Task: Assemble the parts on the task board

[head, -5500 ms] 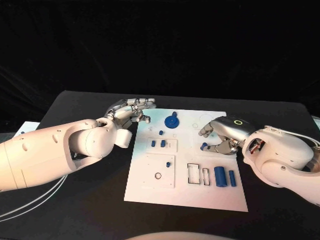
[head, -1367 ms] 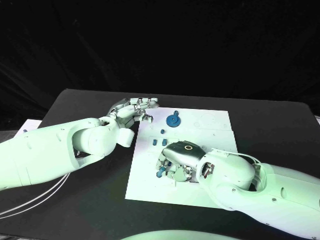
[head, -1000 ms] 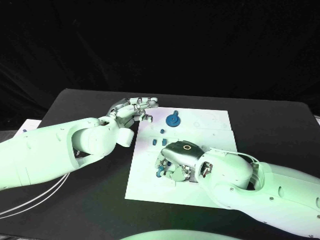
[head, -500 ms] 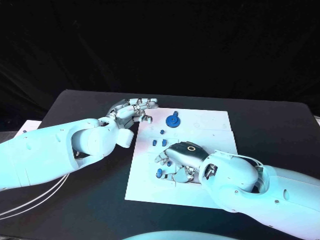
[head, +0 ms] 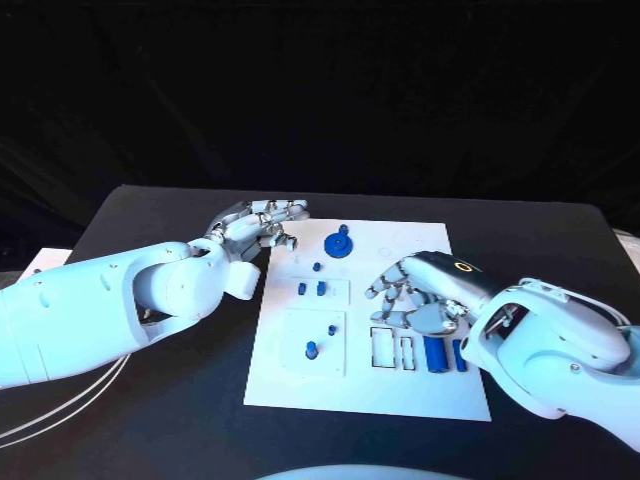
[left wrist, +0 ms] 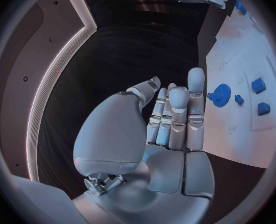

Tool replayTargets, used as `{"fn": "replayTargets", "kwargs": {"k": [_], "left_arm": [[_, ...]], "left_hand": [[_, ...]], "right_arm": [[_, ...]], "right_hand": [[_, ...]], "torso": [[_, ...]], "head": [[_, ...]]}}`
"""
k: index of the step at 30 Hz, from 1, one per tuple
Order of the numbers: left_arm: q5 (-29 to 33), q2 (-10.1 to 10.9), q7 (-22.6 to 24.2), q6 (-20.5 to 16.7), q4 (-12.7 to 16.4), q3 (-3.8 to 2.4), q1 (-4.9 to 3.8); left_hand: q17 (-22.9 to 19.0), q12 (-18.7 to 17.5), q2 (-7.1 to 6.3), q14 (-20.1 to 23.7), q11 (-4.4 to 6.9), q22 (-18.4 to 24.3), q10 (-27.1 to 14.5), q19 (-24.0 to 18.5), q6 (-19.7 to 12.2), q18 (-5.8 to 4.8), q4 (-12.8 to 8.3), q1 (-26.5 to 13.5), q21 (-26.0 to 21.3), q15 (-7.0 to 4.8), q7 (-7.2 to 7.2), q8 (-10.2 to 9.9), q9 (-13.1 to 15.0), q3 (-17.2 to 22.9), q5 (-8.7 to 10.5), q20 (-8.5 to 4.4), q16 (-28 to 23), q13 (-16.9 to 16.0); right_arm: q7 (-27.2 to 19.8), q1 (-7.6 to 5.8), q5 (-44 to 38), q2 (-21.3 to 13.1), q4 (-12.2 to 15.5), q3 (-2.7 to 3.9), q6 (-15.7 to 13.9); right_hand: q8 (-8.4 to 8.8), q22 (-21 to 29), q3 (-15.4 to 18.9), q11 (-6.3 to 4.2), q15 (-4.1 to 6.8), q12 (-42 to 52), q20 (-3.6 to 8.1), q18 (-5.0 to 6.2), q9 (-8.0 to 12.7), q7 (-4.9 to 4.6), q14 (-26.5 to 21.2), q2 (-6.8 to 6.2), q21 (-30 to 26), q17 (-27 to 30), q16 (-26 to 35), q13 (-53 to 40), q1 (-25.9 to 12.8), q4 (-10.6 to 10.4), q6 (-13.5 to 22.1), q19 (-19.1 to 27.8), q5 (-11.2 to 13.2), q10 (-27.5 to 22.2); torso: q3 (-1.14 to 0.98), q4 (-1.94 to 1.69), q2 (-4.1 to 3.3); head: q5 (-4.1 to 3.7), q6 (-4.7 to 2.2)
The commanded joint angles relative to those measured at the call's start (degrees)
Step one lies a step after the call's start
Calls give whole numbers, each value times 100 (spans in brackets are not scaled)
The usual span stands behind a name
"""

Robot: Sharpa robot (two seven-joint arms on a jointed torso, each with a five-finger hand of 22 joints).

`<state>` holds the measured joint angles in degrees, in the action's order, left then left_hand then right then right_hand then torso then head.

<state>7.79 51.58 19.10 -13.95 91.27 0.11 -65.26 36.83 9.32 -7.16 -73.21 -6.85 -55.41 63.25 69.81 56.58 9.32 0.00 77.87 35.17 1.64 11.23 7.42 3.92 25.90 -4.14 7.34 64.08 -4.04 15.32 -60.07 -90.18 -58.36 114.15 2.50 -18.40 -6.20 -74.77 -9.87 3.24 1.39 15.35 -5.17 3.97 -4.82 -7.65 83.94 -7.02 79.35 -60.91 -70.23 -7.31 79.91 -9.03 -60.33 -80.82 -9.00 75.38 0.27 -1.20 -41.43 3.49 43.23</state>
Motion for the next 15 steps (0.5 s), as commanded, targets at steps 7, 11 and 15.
{"fn": "replayTargets", "kwargs": {"k": [7,11,15], "left_arm": [[-21,37,16,166,55,6,2],[-21,36,14,165,59,10,2],[-21,35,9,166,60,13,2]], "left_hand": [[-76,41,5,15,-3,51,-48,3,-43,80,3,-69,-76,9,-4,28,5,-55,-9,1,-13,-2],[-76,41,5,15,-3,51,-48,3,-43,80,3,-69,-76,9,-4,28,5,-55,-9,1,-13,-2],[-97,46,5,25,-3,61,-51,-2,-46,82,7,-77,-92,11,-4,32,5,-63,-9,2,-23,-3]], "right_arm": [[1378,47,317,-768,304,-62,371],[1858,78,220,-909,321,-84,278],[2085,127,163,-944,338,-109,385]], "right_hand": [[-79,-760,970,-257,160,3122,227,-182,-13,192,308,-86,512,-873,-692,-3406,-766,-703,-77,-402,-1034,657],[-173,-804,1318,-237,181,3739,186,-195,-94,172,292,110,543,-934,-748,-4316,-722,-751,-110,-407,-1108,327],[-259,-1021,1519,-243,178,4736,195,-251,-184,206,383,188,702,-1495,-1119,-5466,-717,-749,-152,-554,-1136,547]], "torso": [[-7,129,22],[-4,166,37],[-6,158,33]], "head": [[-221,-16],[-242,-31],[-249,-38]]}}
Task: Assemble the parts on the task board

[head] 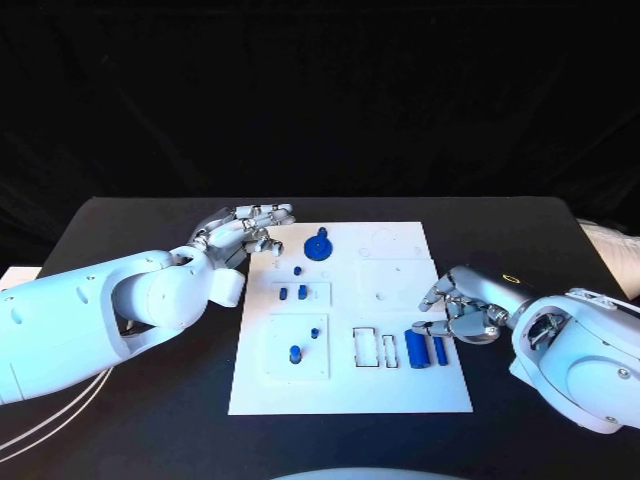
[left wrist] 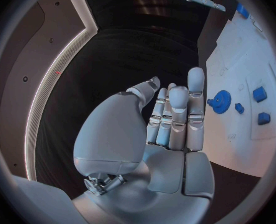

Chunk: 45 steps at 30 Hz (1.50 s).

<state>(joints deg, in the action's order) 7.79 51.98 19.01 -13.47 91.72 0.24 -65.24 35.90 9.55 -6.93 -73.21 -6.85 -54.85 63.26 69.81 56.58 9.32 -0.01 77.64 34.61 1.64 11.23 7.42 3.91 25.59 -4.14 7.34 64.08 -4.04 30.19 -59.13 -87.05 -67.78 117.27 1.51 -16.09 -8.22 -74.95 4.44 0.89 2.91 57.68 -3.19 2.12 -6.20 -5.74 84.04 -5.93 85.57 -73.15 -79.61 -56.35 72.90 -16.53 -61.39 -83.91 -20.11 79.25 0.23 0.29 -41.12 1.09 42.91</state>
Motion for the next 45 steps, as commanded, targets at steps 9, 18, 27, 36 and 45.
{"fn": "replayTargets", "kwargs": {"k": [9,18,27,36,45], "left_arm": [[-21,1,14,123,11,2,0],[-21,7,9,127,9,3,0],[-21,9,1,130,8,4,0],[-68,21,13,116,0,5,0],[-83,23,7,121,10,7,1]], "left_hand": [[4,26,-16,23,-3,-1,-51,3,-45,81,10,-56,-26,11,-4,34,6,-36,-10,3,-18,-3],[4,26,-16,23,-3,-1,-51,3,-45,81,10,-56,-26,11,-4,34,6,-36,-10,3,-18,-3],[4,26,-16,23,-3,-1,-51,3,-45,81,10,-56,-26,11,-4,34,6,-36,-10,3,-18,-3],[4,26,-16,23,-3,-1,-51,3,-45,81,10,-56,-26,11,-4,34,6,-36,-10,3,-18,-3],[6,37,-7,25,0,1,-51,4,-44,83,11,-55,-29,10,-8,43,8,-42,-12,3,-15,-5]], "right_arm": [[861,143,-342,84,-25,-42,439],[895,259,-378,293,-128,-50,529],[923,326,-382,411,-233,-52,632],[910,450,-403,561,-342,-53,708],[917,550,-459,683,-430,-53,651]], "right_hand": [[-198,-1150,392,-23,30,1319,1,-105,-283,47,409,160,188,-631,-415,-1528,-111,-10,-71,-340,44,319],[-217,-1152,448,-19,25,1349,-2,-105,-343,43,405,182,188,-637,-418,-1596,-125,-13,-42,-339,27,308],[-242,-1156,463,-21,25,1361,-5,-106,-388,47,403,223,191,-640,-419,-1634,-101,-8,-43,-339,1,301],[-327,-1167,473,-42,39,1359,3,-108,-508,73,401,312,197,-654,-425,-1694,78,21,-88,-343,-19,289],[-406,-1163,446,-62,55,1278,15,-106,-625,95,396,439,193,-651,-416,-1690,339,60,-131,-336,-135,250]], "torso": [[0,13,1],[1,13,3],[0,11,1],[1,15,-1],[4,19,8]], "head": [[-22,3],[-66,4],[-94,12],[-102,24],[-135,13]]}}
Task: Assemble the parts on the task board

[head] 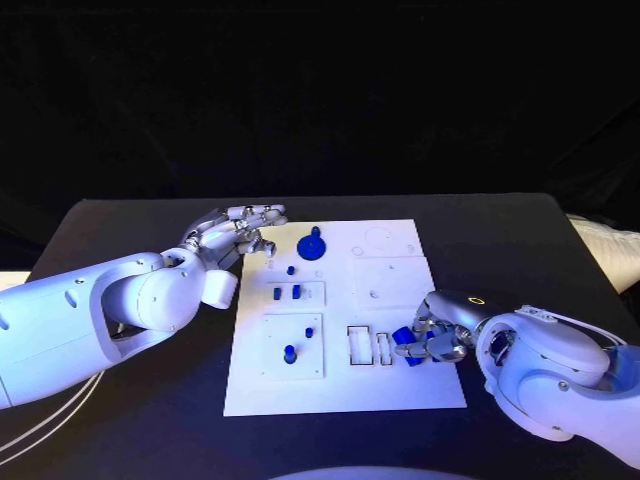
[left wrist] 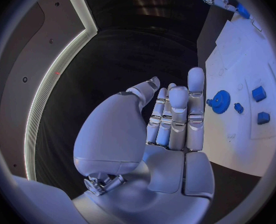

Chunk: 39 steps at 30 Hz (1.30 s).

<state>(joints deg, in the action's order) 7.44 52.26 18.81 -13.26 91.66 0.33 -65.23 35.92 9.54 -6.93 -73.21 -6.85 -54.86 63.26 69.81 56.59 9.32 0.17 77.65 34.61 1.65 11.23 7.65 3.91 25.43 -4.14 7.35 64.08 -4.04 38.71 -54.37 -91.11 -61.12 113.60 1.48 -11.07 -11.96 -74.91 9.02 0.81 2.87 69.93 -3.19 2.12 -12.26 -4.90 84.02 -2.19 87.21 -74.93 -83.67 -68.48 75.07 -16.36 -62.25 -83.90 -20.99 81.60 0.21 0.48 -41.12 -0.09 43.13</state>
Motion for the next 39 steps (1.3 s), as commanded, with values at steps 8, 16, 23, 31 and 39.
{"fn": "replayTargets", "kwargs": {"k": [8,16,23,31,39], "left_arm": [[-49,-2,28,102,17,-1,0],[-49,-17,23,121,6,1,9],[-50,-30,16,136,1,2,19],[-53,-45,-19,187,5,2,26],[-120,-47,-67,231,9,3,27]], "left_hand": [[5,38,-6,25,1,2,-51,5,-45,82,-6,-55,-29,10,-7,20,8,-25,-12,3,-15,-5],[5,38,-6,25,1,2,-51,5,-45,82,-6,-55,-29,10,-7,20,8,-25,-12,3,-15,-5],[5,38,-6,25,1,2,-51,5,-45,82,-6,-55,-29,10,-7,20,8,-25,-12,3,-15,-5],[-14,46,4,33,1,17,-58,-2,-48,87,-2,-57,-54,9,-8,27,9,-32,-15,4,-21,-5],[-20,47,5,36,1,24,-60,-6,-50,89,-2,-56,-64,9,-8,29,8,-33,-15,4,-24,-5]], "right_arm": [[18,86,-56,-25,43,-41,-404],[-242,69,163,-102,282,33,-1279],[-413,56,652,37,324,55,-1271],[-376,68,948,394,164,56,-606],[-205,82,861,623,-39,50,-448]], "right_hand": [[-122,-1192,-60,-106,99,70,46,-114,-137,73,400,225,47,-482,-12,-538,286,44,-146,-355,-245,46],[-129,-1192,-34,-121,116,27,67,-113,-209,85,394,245,46,-455,10,-537,320,18,-128,-354,-453,47],[-132,-1170,-31,-124,119,7,71,-106,-231,87,384,263,29,-402,44,-532,325,9,-128,-335,-501,46],[-136,-1134,165,-115,112,-74,69,-95,-317,80,371,195,0,-340,93,-511,67,-26,-129,-305,-395,37],[-171,-1143,261,-135,127,-77,77,-98,-401,110,375,270,6,-345,97,-541,-105,-32,-194,-313,-333,66]], "torso": [[1,-3,3],[4,-16,12],[6,-12,-1],[13,-24,-1],[15,-17,0]], "head": [[-32,-30],[-36,-47],[-5,-71],[51,-28],[89,-19]]}}
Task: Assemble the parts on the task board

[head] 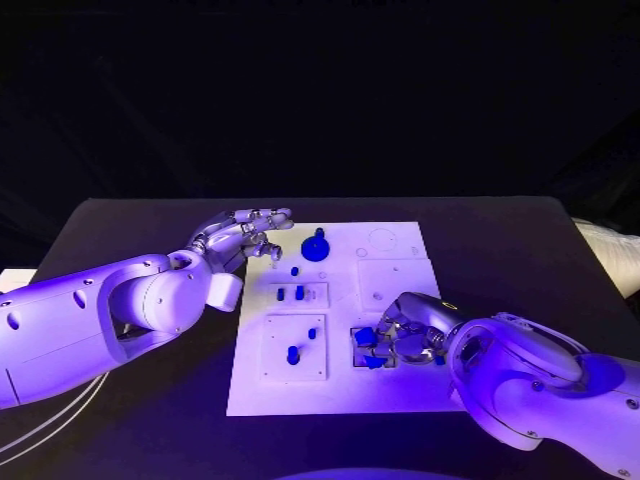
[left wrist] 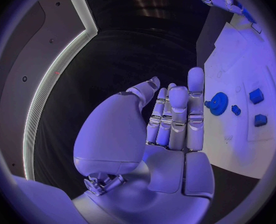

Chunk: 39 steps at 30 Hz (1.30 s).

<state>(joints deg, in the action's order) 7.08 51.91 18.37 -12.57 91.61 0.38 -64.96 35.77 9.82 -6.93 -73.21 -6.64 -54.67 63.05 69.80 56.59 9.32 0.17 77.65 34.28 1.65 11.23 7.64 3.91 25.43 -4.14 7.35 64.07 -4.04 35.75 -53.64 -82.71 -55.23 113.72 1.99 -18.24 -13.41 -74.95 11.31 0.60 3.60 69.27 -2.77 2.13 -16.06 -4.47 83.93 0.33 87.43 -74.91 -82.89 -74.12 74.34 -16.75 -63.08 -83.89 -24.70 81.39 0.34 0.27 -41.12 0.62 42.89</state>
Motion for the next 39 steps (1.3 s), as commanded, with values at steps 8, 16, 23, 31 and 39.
{"fn": "replayTargets", "kwargs": {"k": [8,16,23,31,39], "left_arm": [[-123,-9,-46,184,18,-2,1],[-128,-1,-56,192,20,-2,1],[-156,1,-68,204,17,-2,1],[-163,10,-73,215,15,-2,2],[-165,11,-74,220,19,-1,3]], "left_hand": [[-5,19,5,36,-19,5,-40,-6,-50,89,-2,-56,-31,9,-8,29,8,-33,-15,4,-24,-5],[-9,21,4,39,-20,8,-48,-7,-56,91,-6,-52,-36,9,-8,30,8,-36,-15,4,-25,-4],[-11,22,4,41,-20,8,-53,-7,-60,91,-8,-50,-36,9,-7,31,7,-38,-16,4,-25,-3],[-7,24,4,41,-21,10,-59,-8,-65,91,-12,-44,-39,9,-7,32,7,-40,-17,4,-23,-3],[-7,24,4,41,-21,10,-59,-8,-65,91,-12,-44,-39,9,-7,32,7,-40,-17,4,-23,-3]], "right_arm": [[160,11,-83,104,-122,-5,281],[267,12,-465,95,-125,-5,172],[331,12,-786,85,-84,-5,224],[236,12,-964,89,-11,-4,301],[262,13,-1173,107,-19,-4,335]], "right_hand": [[-131,-1148,261,-172,100,-86,76,-101,-180,139,389,61,-13,-351,25,33,-395,22,-243,-321,624,105],[-184,-1110,298,-178,109,-228,91,-89,-377,147,377,-244,-47,-286,86,57,-1131,-15,-202,-290,2085,86],[-223,-1107,136,-189,118,-251,97,-88,-452,162,373,-364,-53,-261,110,46,-1413,-16,-218,-288,2151,94],[-296,-1127,-166,-218,143,-189,121,-94,-598,192,386,-291,-41,-306,92,-52,-594,119,-219,-305,1858,154],[-338,-1136,-430,-250,170,-167,143,-96,-680,222,388,-103,-37,-316,92,-100,299,560,-209,-312,1856,177]], "torso": [[-8,18,-2],[-15,23,-5],[-15,11,-3],[-13,20,-3],[-2,16,3]], "head": [[50,14],[50,13],[45,21],[54,30],[40,44]]}}
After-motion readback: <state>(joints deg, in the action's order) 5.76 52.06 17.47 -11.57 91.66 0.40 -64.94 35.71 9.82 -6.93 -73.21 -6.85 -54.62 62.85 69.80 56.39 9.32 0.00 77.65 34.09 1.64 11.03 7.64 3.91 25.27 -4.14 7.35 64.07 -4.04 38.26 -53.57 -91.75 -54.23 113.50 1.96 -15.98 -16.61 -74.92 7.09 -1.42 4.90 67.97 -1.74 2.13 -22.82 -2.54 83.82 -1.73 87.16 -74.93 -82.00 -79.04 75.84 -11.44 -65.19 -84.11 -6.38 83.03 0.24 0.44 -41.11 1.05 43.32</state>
